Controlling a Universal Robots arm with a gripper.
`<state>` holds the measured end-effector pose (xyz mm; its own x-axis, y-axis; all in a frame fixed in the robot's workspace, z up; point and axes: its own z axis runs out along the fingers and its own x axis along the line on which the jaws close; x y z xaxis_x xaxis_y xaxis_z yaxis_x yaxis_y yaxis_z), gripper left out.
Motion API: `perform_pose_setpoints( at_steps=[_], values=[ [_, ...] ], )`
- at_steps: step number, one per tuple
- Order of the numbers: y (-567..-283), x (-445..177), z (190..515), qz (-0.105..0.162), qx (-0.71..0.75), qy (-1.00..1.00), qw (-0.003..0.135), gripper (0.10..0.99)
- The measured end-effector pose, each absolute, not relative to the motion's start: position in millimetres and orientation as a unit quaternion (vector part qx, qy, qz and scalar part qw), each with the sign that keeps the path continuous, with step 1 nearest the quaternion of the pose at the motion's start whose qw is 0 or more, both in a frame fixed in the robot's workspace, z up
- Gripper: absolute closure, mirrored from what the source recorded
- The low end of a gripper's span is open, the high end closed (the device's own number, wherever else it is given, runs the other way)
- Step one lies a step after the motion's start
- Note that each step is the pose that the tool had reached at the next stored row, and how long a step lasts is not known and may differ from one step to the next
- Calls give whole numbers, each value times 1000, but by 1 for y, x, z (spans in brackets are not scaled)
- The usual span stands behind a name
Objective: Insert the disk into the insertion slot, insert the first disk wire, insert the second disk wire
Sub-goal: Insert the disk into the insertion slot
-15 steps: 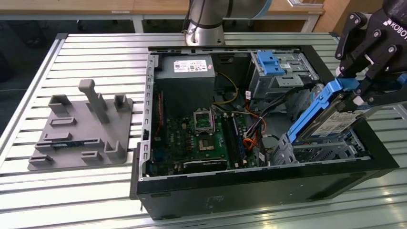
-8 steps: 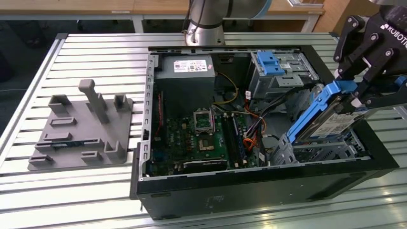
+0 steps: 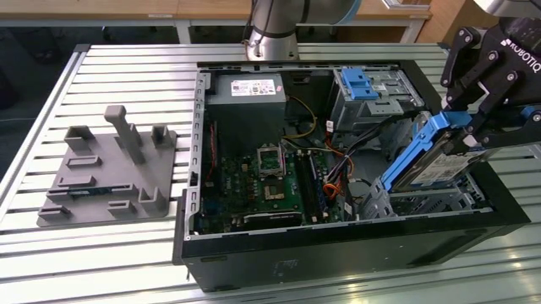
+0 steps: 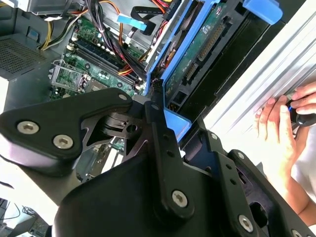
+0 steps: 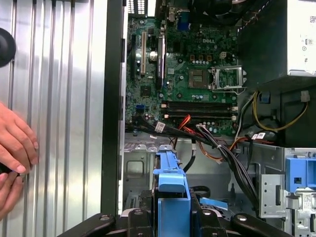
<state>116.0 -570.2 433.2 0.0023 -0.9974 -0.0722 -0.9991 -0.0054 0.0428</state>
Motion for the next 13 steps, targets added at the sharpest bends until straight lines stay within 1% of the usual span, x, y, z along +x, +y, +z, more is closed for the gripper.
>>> perform_pose_setpoints(
  at_steps=[13],
  values=[
    [-570, 116, 416, 41, -708, 705, 10, 722]
  ],
)
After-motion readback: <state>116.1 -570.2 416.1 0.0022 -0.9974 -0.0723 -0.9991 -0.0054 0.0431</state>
